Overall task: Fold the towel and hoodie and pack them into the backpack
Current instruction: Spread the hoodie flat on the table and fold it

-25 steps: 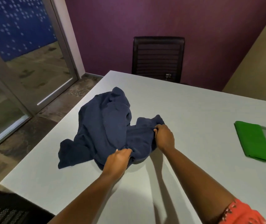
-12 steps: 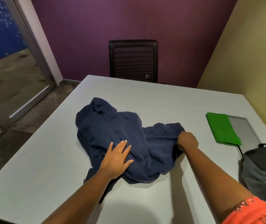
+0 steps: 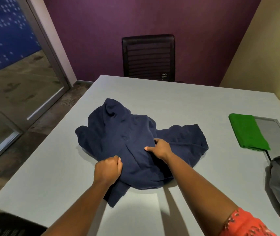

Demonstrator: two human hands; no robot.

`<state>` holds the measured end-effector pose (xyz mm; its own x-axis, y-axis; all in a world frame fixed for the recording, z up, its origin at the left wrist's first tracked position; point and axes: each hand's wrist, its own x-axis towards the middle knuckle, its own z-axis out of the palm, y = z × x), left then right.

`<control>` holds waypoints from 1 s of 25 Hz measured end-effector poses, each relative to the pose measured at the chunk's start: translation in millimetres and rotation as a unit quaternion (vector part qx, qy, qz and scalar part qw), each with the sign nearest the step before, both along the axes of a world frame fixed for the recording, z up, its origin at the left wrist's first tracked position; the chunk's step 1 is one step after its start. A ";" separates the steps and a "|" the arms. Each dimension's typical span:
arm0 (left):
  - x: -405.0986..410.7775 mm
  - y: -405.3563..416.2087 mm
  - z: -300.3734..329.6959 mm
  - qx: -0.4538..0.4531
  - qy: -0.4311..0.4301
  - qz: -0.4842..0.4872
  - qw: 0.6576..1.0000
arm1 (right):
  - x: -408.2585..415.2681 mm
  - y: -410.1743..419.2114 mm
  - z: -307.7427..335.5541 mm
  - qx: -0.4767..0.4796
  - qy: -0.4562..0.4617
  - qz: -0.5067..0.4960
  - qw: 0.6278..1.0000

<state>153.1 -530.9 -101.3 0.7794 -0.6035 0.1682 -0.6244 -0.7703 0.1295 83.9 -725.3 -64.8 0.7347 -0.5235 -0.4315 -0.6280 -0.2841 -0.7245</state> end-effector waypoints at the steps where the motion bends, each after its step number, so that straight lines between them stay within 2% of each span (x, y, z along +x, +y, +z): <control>1: -1.4 3.5 0.8 -0.017 0.019 0.009 1.000 | 3.6 5.2 -0.9 -0.005 -0.016 -0.007 1.000; 3: -3.4 2.1 9.9 -0.099 0.063 0.038 0.992 | 9.8 17.4 5.1 0.017 -0.074 -0.015 0.997; 5: -0.8 -8.5 28.7 -0.234 0.116 0.102 0.960 | 14.8 31.3 17.7 0.002 -0.114 0.066 0.991; 8: 15.1 -25.9 51.0 -0.410 0.273 0.209 0.845 | 24.1 48.1 24.8 -0.064 -0.075 0.303 0.948; 9: 23.3 -27.8 51.2 -0.435 0.299 0.242 0.814 | 24.8 51.9 26.0 -0.069 -0.052 0.360 0.929; 10: 30.3 -28.2 50.4 -0.441 0.307 0.269 0.799 | 25.2 52.0 24.5 -0.062 -0.038 0.395 0.916; 11: 35.0 -26.7 47.9 -0.443 0.302 0.289 0.793 | 24.2 50.0 25.6 -0.042 -0.036 0.401 0.914; 13: 38.7 -23.7 48.6 -0.467 0.286 0.321 0.773 | 17.8 39.4 29.4 -0.008 -0.084 0.326 0.942; 15: 42.4 -21.3 54.7 -0.524 0.269 0.330 0.737 | 7.9 15.6 21.4 -0.113 -0.139 0.224 0.958; 16: 46.0 -20.2 58.4 -0.548 0.258 0.327 0.725 | 0.9 2.2 15.7 -0.175 -0.129 0.200 0.956; 17: 49.5 -19.0 64.4 -0.564 0.248 0.323 0.718 | -7.0 -10.4 9.6 -0.199 -0.087 0.203 0.955; 20: 59.3 -14.8 79.4 -0.589 0.226 0.288 0.721 | -29.5 -40.4 -9.7 -0.106 0.066 0.261 0.957; 22: 60.2 -16.2 89.0 -0.588 0.210 0.281 0.729 | -37.9 -45.7 -18.2 -0.088 0.141 0.291 0.942; 25: 61.2 -23.9 96.2 -0.575 0.195 0.303 0.735 | -41.5 -34.7 -21.8 -0.182 0.202 0.340 0.900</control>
<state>214.3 -554.8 -5.1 0.9705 0.2407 -0.0126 0.0459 -0.1333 0.9900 42.5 -760.0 -86.6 0.7604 -0.1720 -0.6263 -0.4100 -0.8750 -0.2574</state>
